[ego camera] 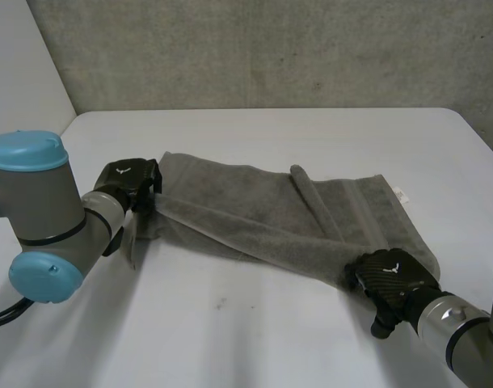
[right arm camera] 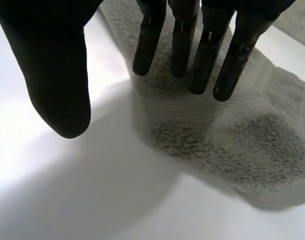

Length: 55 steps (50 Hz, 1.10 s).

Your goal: Fold the towel.

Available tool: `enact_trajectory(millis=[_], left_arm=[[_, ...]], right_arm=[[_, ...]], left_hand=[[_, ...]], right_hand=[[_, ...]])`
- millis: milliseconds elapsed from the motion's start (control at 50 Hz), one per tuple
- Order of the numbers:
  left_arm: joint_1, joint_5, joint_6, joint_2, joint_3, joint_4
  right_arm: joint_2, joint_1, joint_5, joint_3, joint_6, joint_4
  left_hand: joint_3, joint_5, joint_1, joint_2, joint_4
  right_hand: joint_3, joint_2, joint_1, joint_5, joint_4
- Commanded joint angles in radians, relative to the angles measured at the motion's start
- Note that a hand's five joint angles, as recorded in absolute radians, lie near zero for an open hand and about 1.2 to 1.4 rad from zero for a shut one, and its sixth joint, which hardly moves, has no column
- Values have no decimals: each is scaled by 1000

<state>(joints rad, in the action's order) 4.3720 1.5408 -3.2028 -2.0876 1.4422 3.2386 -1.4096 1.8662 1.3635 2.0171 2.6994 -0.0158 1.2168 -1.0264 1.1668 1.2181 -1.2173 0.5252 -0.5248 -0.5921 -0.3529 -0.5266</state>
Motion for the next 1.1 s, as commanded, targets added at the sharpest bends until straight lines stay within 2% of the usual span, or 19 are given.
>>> enact_trajectory(millis=[20,120,340,440,620,720,760,880,940,1000,1040,1060,1080,1100], left_arm=[[0,1,0,-2,1,1],[1,1,0,-3,3,1],[1,-1,0,-3,6,1],[1,-1,0,-3,6,1],[0,-1,0,-3,6,1],[0,-1,0,-3,6,1],[0,-1,0,-3,6,1],[1,2,-3,-2,7,-8],[1,1,-8,14,15,-26],[6,-2,-19,47,41,-84],[6,-2,-19,72,52,-125],[6,-2,-20,96,64,-169],[6,-2,-20,97,64,-169],[6,-2,-23,118,81,-216]], right_arm=[[64,-27,6,0,-9,-101],[107,-30,19,-4,-9,-180],[155,-30,51,-29,-10,-233],[181,-39,54,-50,-12,-280],[205,-59,54,-83,-13,-329],[227,-61,54,-106,-24,-348],[239,-65,59,-123,-59,-355],[210,-101,98,-155,-121,-346],[159,-102,112,-195,-125,-329],[90,-104,112,-233,-141,-242],[46,-111,108,-314,-168,-60],[46,-111,108,-314,-168,-59],[43,-120,99,-355,-176,48],[43,-120,98,-356,-176,49]], left_hand=[[180,-195,229,178,-179],[180,-195,229,178,-179],[180,-195,229,178,-179],[180,-195,229,178,-179],[180,-195,229,178,-179],[180,-195,229,178,-179],[180,-195,229,178,-179],[180,-195,229,178,-179],[180,-195,229,178,-179],[180,-195,229,178,-179],[180,-195,229,178,-179],[180,-195,229,178,-179],[180,-195,229,178,-179],[180,-195,229,178,-179]], right_hand=[[50,-51,17,-48,-49],[82,-83,-15,-80,-81],[150,-150,-83,-148,-148],[293,-294,-226,-291,-292],[397,-397,-330,-394,-395],[570,-570,-503,-567,-568],[870,-870,-803,-867,-868],[871,-871,-804,-869,-870],[871,-871,-804,-869,-870],[871,-871,-804,-869,-870],[871,-871,-804,-869,-870],[871,-871,-804,-869,-870],[871,-871,-804,-869,-870],[871,-871,-804,-869,-870]])
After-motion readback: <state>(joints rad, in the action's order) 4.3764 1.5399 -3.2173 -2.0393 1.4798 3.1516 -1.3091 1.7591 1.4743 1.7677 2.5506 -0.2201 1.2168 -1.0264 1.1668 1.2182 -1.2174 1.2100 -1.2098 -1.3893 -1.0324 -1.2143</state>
